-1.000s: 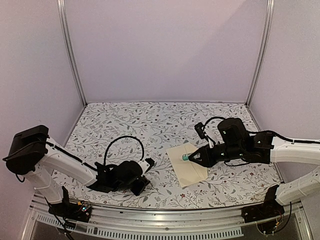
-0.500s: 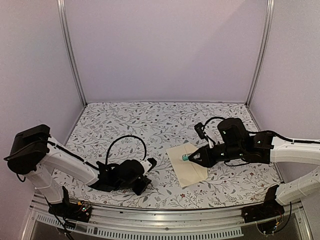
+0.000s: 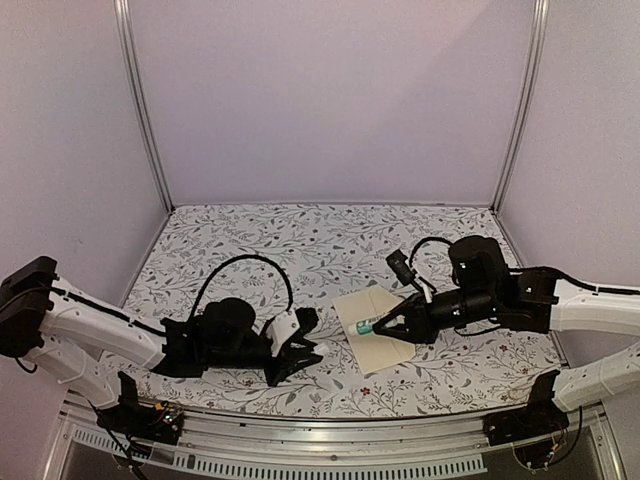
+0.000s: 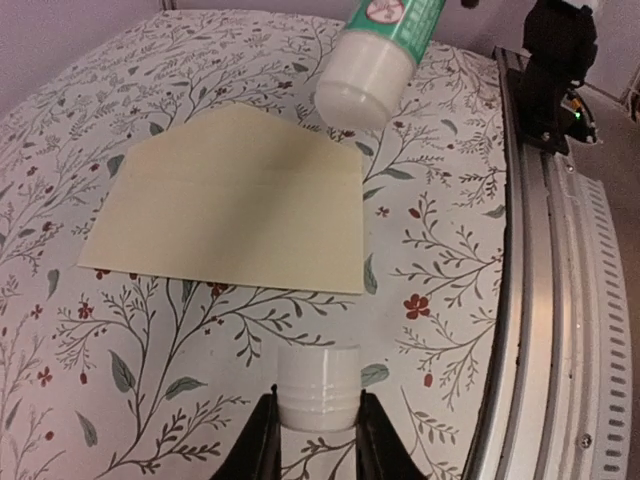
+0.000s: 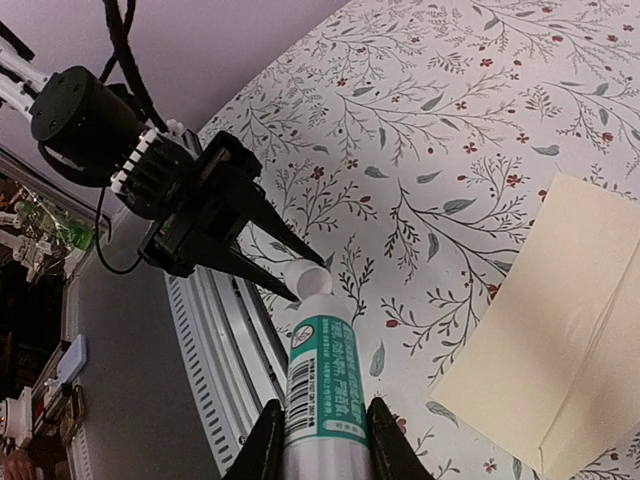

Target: Place the letter into the envelope and seal it

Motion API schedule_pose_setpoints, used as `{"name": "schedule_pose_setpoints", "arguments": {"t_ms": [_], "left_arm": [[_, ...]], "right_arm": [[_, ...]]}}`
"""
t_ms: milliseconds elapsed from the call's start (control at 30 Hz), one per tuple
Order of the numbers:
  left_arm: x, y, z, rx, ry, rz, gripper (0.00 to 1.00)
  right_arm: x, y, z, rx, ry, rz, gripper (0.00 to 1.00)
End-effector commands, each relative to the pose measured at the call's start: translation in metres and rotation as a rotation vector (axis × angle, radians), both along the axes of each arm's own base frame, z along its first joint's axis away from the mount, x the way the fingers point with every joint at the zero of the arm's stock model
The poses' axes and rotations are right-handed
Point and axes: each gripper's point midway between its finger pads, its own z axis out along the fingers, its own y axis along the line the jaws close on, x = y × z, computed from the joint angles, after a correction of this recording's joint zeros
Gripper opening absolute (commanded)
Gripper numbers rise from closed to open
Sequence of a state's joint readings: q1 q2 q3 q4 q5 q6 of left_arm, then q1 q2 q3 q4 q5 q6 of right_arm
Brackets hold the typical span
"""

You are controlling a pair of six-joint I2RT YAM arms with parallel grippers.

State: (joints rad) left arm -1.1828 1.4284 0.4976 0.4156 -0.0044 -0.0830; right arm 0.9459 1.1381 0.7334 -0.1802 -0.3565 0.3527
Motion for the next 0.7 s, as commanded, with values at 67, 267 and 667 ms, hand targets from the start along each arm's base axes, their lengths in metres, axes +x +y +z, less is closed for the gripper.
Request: {"name": "schedule_pose_setpoints", "arguments": {"t_ms": [67, 267, 667], "left_arm": [[-0.014, -0.013, 0.055, -0.212, -0.172, -0.28, 0.11], [-0.018, -0.016, 0.079, -0.298, -0.231, -0.41, 0.08], [-0.023, -0.017, 0.083, -0.338, -0.266, -0.473, 0.08]], "right_arm": [[-0.035, 0.01, 0.043, 0.198, -0.037, 0.216, 0.0], [-0.046, 0.01, 0.052, 0.247, -0.041, 0.28, 0.0], [-0.042, 0.019, 0.044, 0.242, -0.028, 0.292, 0.0]]}}
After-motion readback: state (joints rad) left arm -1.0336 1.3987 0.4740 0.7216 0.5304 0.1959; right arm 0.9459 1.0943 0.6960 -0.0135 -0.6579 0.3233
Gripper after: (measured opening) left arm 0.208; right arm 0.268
